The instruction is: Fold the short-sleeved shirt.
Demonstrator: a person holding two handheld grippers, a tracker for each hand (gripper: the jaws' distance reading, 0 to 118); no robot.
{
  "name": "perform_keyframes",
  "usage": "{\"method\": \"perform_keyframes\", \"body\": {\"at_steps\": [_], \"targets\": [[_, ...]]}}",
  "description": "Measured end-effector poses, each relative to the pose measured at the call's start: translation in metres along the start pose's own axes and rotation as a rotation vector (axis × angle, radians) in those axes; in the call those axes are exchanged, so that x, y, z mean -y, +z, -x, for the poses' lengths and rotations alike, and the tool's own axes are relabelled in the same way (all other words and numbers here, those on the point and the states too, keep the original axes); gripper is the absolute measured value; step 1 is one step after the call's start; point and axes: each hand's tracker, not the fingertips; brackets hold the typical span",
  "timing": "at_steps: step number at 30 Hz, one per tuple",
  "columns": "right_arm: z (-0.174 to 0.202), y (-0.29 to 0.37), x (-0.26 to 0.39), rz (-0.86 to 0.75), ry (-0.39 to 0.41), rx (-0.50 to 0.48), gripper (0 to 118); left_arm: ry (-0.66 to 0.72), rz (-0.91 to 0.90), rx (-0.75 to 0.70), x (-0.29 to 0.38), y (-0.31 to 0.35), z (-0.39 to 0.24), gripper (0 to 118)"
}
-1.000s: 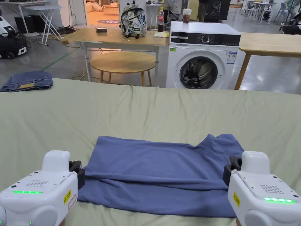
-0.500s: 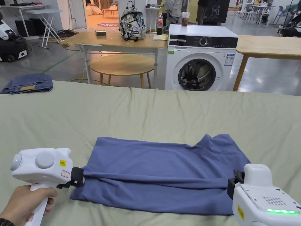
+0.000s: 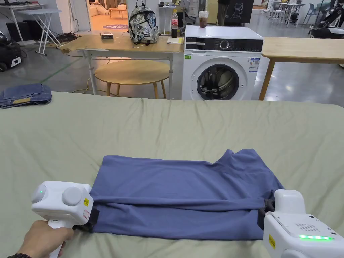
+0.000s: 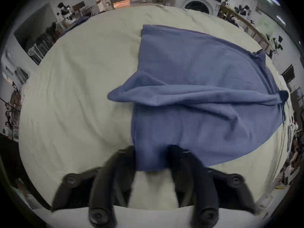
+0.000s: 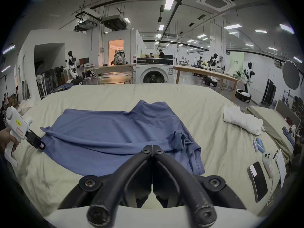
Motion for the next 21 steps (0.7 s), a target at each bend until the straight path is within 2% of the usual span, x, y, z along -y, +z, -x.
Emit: {"method": "perform_keyframes", "body": {"at_steps": [2,8,14,15,16,17,18,19,21], "targets": [[-0.003,-0.001,0.001,0.012,-0.008,-0.004,0,0.014,-0.017,0.020,0.005,0.003,0.000,3],[-0.030,-0.012,-0.009,0.049,-0.015,0.002,0,0.062,-0.103,0.091,0.023,0.021,0.014,2],[-0.073,-0.053,-0.032,0.228,-0.039,-0.013,0,0.078,-0.173,0.120,0.042,0.046,0.018,2],[-0.081,-0.061,-0.034,0.242,-0.054,-0.015,8,0.079,-0.178,0.121,0.044,0.049,0.018,2],[-0.086,-0.069,-0.036,0.280,-0.035,0.003,25,0.077,-0.182,0.122,0.044,0.050,0.017,2],[-0.091,-0.077,-0.038,0.318,-0.021,0.002,53,0.077,-0.186,0.121,0.044,0.051,0.017,2],[-0.095,-0.086,-0.037,0.346,-0.015,-0.012,70,0.079,-0.193,0.121,0.045,0.053,0.017,2],[-0.097,-0.089,-0.036,0.394,0.003,-0.012,82,0.077,-0.194,0.122,0.045,0.054,0.016,2],[-0.102,-0.103,-0.029,0.458,0.012,-0.030,84,0.071,-0.202,0.117,0.041,0.048,0.017,2]]}}
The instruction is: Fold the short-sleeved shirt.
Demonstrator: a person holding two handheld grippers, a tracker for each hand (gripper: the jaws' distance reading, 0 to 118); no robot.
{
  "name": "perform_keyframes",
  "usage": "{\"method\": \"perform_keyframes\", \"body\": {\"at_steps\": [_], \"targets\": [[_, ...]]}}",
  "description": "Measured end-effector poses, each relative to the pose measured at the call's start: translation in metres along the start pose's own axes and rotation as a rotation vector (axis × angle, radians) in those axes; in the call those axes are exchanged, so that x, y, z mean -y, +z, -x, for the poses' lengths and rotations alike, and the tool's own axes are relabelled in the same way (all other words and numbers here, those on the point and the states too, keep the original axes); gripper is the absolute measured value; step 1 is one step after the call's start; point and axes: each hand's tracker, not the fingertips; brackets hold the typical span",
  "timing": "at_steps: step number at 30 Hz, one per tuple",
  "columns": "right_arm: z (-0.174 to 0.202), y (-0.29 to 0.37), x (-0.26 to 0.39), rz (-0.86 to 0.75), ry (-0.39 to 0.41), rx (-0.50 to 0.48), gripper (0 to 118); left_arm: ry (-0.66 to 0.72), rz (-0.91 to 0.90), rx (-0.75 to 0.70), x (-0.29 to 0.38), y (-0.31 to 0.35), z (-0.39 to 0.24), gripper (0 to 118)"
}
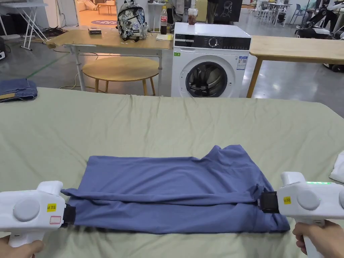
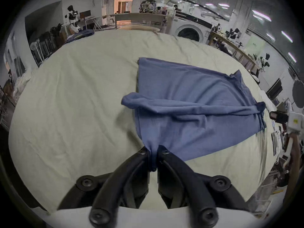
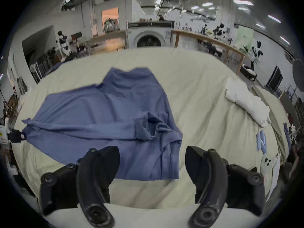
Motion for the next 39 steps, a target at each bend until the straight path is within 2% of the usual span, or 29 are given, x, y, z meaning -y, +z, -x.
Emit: {"method": "perform_keyframes", "body": {"at_steps": [5,6,7,8,10,11,13,17,27,33,39], "targets": [[-0.001,-0.042,0.014,0.153,0.008,0.026,83,-0.004,0.002,-0.006,-0.001,0.001,-0.002,2],[0.001,-0.046,0.019,0.178,0.007,0.017,72,-0.003,0.003,-0.007,0.000,0.000,-0.002,2],[0.002,-0.050,0.022,0.186,0.001,-0.001,54,0.002,0.005,-0.006,0.001,0.001,-0.003,2],[0.002,-0.049,0.025,0.174,-0.025,-0.047,41,0.004,0.009,-0.004,0.001,0.000,-0.003,2],[0.008,-0.043,0.023,0.155,-0.039,-0.039,18,0.006,0.011,-0.003,0.002,-0.002,-0.002,2],[0.010,-0.042,0.022,0.144,-0.043,-0.054,11,0.006,0.012,-0.003,0.004,-0.001,-0.003,2],[0.015,-0.042,0.024,0.142,-0.016,-0.018,9,0.008,0.012,0.000,0.004,-0.002,-0.002,2],[0.016,-0.024,0.024,0.108,-0.032,-0.018,8,0.025,0.001,0.010,0.004,0.003,-0.001,2],[0.007,0.051,0.008,-0.023,-0.001,-0.028,8,0.032,-0.130,0.044,-0.016,0.065,0.003,2],[0.001,0.080,0.041,-0.038,0.001,-0.058,8,0.041,-0.146,0.045,0.012,0.090,0.018,2],[0.007,0.088,0.100,0.019,-0.002,-0.064,8,0.049,-0.090,0.024,0.068,0.083,0.028,2]]}}
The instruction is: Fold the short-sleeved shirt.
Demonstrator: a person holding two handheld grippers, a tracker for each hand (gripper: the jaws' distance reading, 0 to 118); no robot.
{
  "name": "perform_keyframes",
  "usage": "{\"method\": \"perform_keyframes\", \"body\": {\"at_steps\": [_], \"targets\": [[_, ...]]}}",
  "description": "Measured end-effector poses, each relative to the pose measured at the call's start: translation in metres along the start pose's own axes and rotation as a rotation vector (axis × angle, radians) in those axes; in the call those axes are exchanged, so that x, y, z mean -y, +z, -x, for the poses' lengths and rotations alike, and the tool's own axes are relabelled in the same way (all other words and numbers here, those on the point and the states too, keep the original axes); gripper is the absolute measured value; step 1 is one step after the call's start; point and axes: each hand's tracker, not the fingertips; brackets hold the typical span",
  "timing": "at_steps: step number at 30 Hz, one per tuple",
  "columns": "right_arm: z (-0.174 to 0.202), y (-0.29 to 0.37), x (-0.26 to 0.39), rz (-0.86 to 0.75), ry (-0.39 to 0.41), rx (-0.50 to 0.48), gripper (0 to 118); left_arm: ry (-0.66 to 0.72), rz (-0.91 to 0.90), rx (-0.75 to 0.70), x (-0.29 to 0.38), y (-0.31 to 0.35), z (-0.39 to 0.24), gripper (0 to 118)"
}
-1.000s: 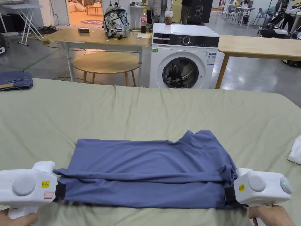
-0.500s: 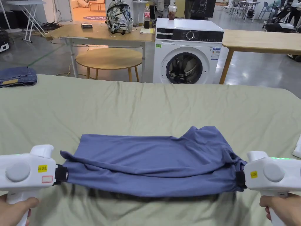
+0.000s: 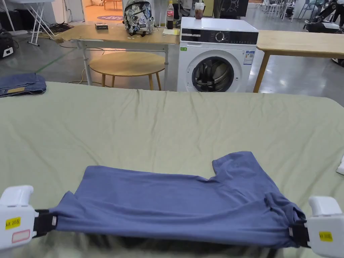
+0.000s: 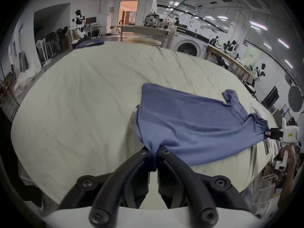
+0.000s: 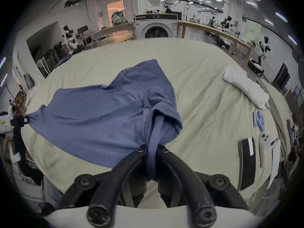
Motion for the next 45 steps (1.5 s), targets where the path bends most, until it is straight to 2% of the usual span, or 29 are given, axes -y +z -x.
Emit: {"method": "perform_keyframes", "body": {"at_steps": [3,9,14,17,19,21,22,23,24,26,27,32,34,36,37,38,39,40,41,43,45], "targets": [[0.000,-0.013,0.032,0.047,-0.001,0.020,8,0.017,0.037,-0.015,0.028,-0.006,0.006,2],[0.014,-0.042,0.076,0.127,0.072,0.123,8,0.028,0.135,-0.038,0.067,-0.033,0.016,2],[0.024,-0.051,0.078,0.099,0.136,0.175,8,0.037,0.146,-0.036,0.070,-0.043,0.017,2],[0.027,-0.049,0.077,0.095,0.137,0.182,10,0.024,0.147,-0.040,0.070,-0.040,0.015,2],[0.029,-0.044,0.074,0.094,0.133,0.191,14,0.038,0.145,-0.034,0.066,-0.037,0.015,2],[0.031,-0.035,0.066,0.099,0.128,0.210,32,0.055,0.143,-0.021,0.061,-0.031,0.013,2],[0.031,-0.028,0.061,0.088,0.123,0.216,46,0.054,0.140,-0.022,0.056,-0.027,0.010,4],[0.029,-0.023,0.056,0.061,0.116,0.218,65,0.049,0.128,-0.024,0.052,-0.024,0.007,13],[0.029,-0.016,0.049,0.020,0.111,0.217,73,0.034,0.095,-0.045,0.047,-0.019,0.005,25],[0.033,-0.004,0.036,-0.042,0.104,0.220,75,0.026,0.043,-0.055,0.033,-0.010,0.001,54],[0.033,0.000,0.029,-0.068,0.102,0.220,75,0.030,0.017,-0.042,0.026,-0.006,-0.001,59],[0.062,0.017,0.003,-0.271,0.076,0.199,75,-0.050,-0.184,-0.070,-0.004,0.011,-0.025,59],[0.075,0.022,-0.004,-0.386,0.067,0.168,70,-0.082,-0.285,-0.065,-0.011,0.018,-0.036,59],[0.089,0.023,-0.011,-0.473,0.077,0.159,48,-0.124,-0.384,-0.103,-0.014,0.024,-0.049,57],[0.096,0.025,-0.014,-0.515,0.070,0.153,36,-0.149,-0.437,-0.130,-0.015,0.027,-0.057,52],[0.103,0.026,-0.016,-0.548,0.064,0.136,23,-0.156,-0.477,-0.156,-0.015,0.030,-0.063,37],[0.109,0.028,-0.018,-0.587,0.052,0.122,16,-0.163,-0.527,-0.156,-0.016,0.034,-0.069,25],[0.115,0.028,-0.021,-0.616,0.045,0.108,9,-0.168,-0.576,-0.162,-0.017,0.031,-0.068,17],[0.120,0.029,-0.022,-0.642,0.041,0.095,4,-0.168,-0.601,-0.183,-0.017,0.031,-0.072,15],[0.132,0.033,-0.024,-0.692,0.040,0.090,2,-0.188,-0.656,-0.202,-0.017,0.036,-0.080,15],[0.140,0.035,-0.026,-0.733,0.041,0.092,0,-0.195,-0.697,-0.219,-0.018,0.037,-0.086,2]]}}
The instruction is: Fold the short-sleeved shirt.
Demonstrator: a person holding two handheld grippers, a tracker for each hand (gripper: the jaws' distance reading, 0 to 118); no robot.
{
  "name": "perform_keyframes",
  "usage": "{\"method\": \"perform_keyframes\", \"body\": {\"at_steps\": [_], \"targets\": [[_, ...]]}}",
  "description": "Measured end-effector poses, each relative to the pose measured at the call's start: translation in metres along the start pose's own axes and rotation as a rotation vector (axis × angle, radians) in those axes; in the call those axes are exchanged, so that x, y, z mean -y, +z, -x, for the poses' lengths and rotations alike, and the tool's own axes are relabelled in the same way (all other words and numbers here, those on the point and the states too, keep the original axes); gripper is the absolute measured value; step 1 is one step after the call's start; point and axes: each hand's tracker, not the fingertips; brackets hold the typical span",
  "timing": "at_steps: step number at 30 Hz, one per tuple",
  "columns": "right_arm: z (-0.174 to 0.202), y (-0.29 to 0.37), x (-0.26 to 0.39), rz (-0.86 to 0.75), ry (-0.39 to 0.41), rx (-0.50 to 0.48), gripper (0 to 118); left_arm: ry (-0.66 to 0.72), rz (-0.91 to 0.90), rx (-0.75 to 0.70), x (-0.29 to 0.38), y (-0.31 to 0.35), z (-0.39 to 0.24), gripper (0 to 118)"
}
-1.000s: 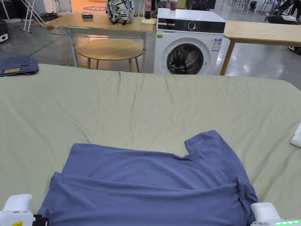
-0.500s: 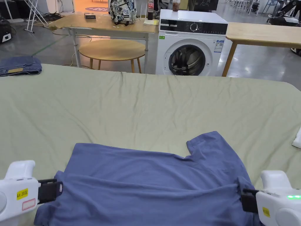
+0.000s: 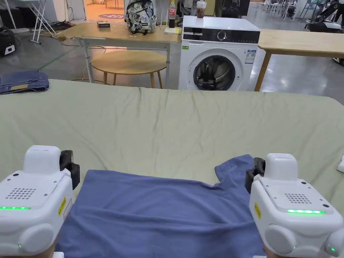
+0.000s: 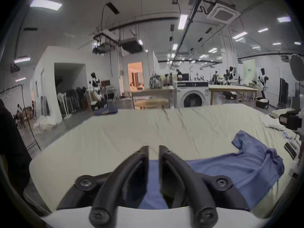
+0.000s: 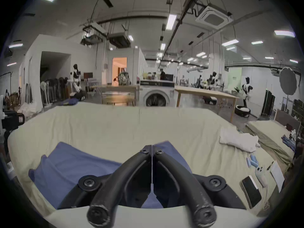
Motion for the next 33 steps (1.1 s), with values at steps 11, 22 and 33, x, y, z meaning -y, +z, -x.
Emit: {"method": "perform_keyframes", "body": {"at_steps": [11,22,33], "targets": [[0.013,-0.025,-0.008,-0.016,-0.068,-0.009,0,0.083,0.185,0.076,0.002,-0.074,0.012,0],[0.001,-0.058,0.002,0.088,-0.029,0.003,0,0.192,0.742,0.239,0.017,-0.268,0.046,1],[-0.021,-0.074,0.028,0.196,-0.006,0.047,0,0.069,1.006,0.109,0.045,-0.292,0.010,74]]}}
